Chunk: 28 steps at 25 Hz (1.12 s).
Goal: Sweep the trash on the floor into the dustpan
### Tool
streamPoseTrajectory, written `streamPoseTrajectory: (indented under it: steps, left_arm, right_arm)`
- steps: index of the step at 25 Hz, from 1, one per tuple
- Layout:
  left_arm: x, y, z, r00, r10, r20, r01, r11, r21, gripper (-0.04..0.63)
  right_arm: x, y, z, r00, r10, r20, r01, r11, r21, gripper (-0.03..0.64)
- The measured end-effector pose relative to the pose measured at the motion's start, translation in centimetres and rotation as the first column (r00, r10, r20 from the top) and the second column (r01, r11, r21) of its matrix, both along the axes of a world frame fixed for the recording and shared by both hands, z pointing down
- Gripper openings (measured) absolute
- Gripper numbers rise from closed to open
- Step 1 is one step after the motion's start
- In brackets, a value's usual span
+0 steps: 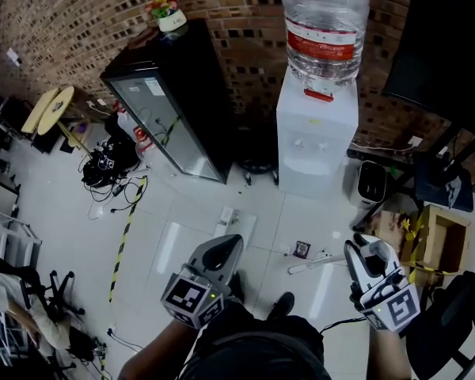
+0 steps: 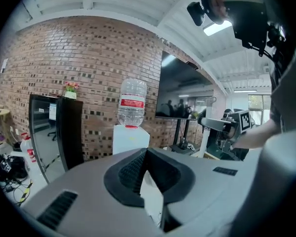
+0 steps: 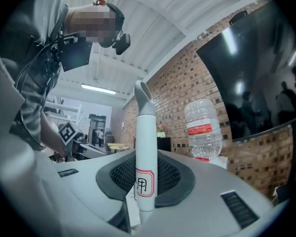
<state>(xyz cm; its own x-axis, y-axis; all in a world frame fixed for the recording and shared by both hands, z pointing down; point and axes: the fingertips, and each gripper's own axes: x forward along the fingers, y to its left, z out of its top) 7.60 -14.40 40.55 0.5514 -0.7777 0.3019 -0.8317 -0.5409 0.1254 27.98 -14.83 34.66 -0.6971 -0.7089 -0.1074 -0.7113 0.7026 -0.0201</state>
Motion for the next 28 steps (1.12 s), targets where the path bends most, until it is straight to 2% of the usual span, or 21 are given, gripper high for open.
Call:
streamPoseTrajectory:
  steps: [7, 13, 16, 20, 28]
  left_arm:
    - [-4.3, -1.5, 1.7, 1.000, 0.010, -0.001, -0.010, 1.000, -0.011, 0.005]
    - [-9.2, -3.2, 3.4, 0.999, 0.046, 0.020, -0.045, 0.998, -0.036, 0.005]
    - [-10.9, -4.2, 4.2, 0.996, 0.085, 0.018, -0.084, 0.995, -0.051, 0.005]
    - [-13.7, -5.4, 4.7, 0.993, 0.118, 0.014, -0.117, 0.992, -0.055, 0.005]
    - [-15.7, -7.8, 5.9, 0.971, 0.240, 0.012, -0.239, 0.969, -0.059, 0.005]
  right_arm:
    - [-1.5, -3.0, 5.9, 0.988, 0.142, -0.060, -0.146, 0.987, -0.070, 0.081]
    - [-3.2, -4.7, 10.6, 0.946, 0.305, -0.110, -0.318, 0.941, -0.120, 0.075]
    - [-3.1, -5.1, 12.4, 0.909, 0.397, -0.124, -0.412, 0.899, -0.145, 0.074]
    - [-3.0, -4.0, 14.5, 0.843, 0.522, -0.129, -0.537, 0.822, -0.187, 0.072]
    - [-4.4, -3.0, 18.6, 0.714, 0.672, -0.196, -0.700, 0.679, -0.224, 0.071]
